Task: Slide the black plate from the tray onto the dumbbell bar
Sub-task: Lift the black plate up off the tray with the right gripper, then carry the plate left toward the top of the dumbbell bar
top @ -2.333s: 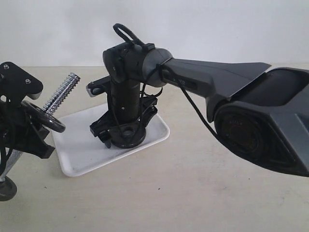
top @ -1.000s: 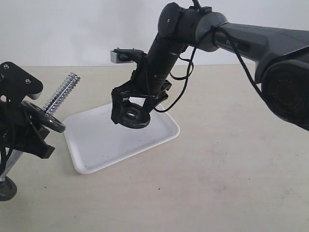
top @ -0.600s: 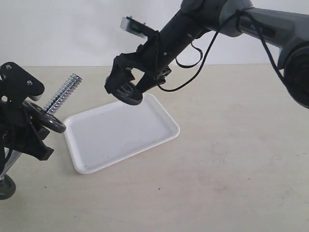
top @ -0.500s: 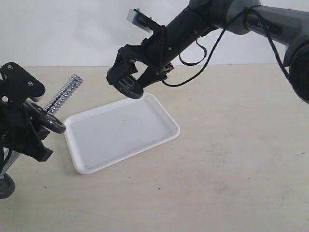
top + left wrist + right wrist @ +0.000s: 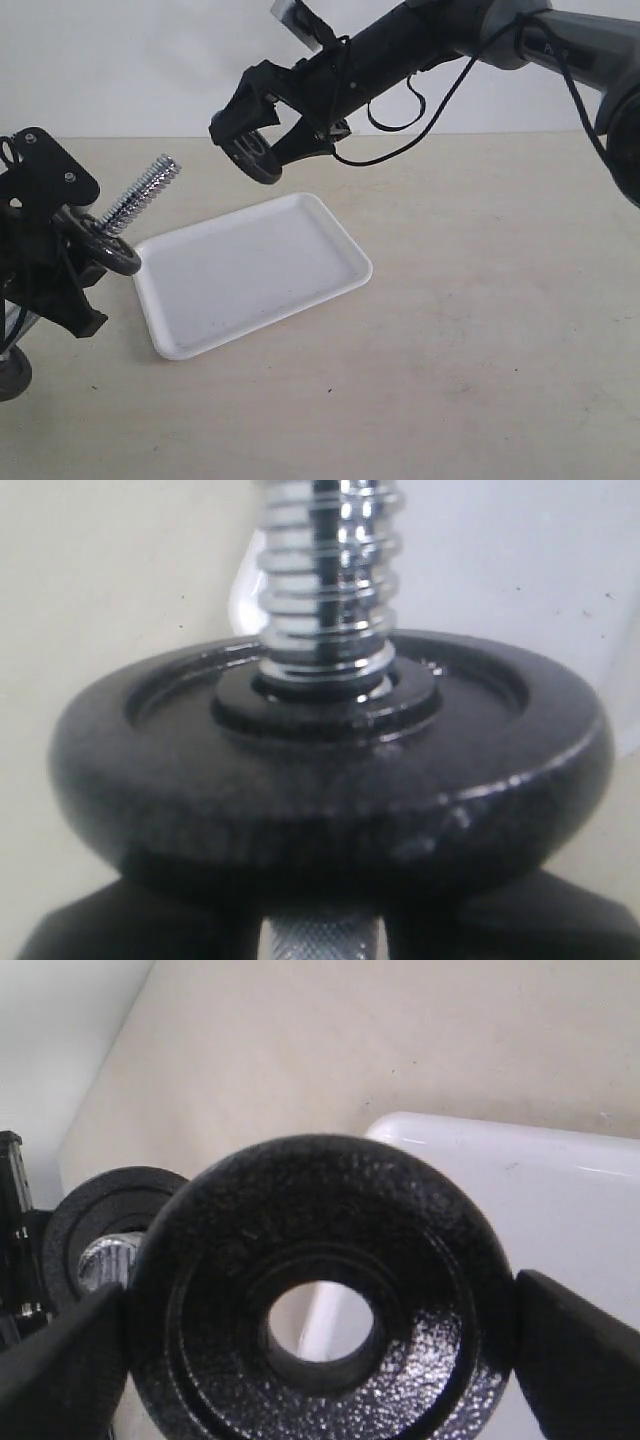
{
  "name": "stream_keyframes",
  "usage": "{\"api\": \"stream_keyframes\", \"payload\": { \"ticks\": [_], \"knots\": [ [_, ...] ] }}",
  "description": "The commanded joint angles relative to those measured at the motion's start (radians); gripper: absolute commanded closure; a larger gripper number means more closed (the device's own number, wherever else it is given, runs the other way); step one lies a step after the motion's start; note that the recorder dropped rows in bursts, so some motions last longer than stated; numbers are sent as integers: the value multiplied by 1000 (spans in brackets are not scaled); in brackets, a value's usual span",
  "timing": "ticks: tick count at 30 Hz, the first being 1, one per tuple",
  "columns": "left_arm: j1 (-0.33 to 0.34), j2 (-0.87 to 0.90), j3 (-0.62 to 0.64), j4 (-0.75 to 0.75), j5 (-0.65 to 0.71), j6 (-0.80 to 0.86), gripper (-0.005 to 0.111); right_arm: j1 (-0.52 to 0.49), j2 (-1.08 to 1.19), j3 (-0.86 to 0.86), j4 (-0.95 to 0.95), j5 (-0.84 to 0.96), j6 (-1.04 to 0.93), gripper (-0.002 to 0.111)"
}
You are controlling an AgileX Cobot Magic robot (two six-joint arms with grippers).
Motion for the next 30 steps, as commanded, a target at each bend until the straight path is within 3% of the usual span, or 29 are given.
{"api": "stream_keyframes", "payload": {
  "ticks": [1, 18, 30],
  "knots": [
    [2, -40, -32, 46, -407, 20, 102, -8, -43, -5, 111, 2, 11, 108],
    [2, -40, -32, 46, -453, 80, 102, -5, -134, -1, 104, 2, 84, 108],
    [2, -40, -32, 8, -498, 145, 102, 7, -189, 161, 146, 2, 77, 108]
  ]
}}
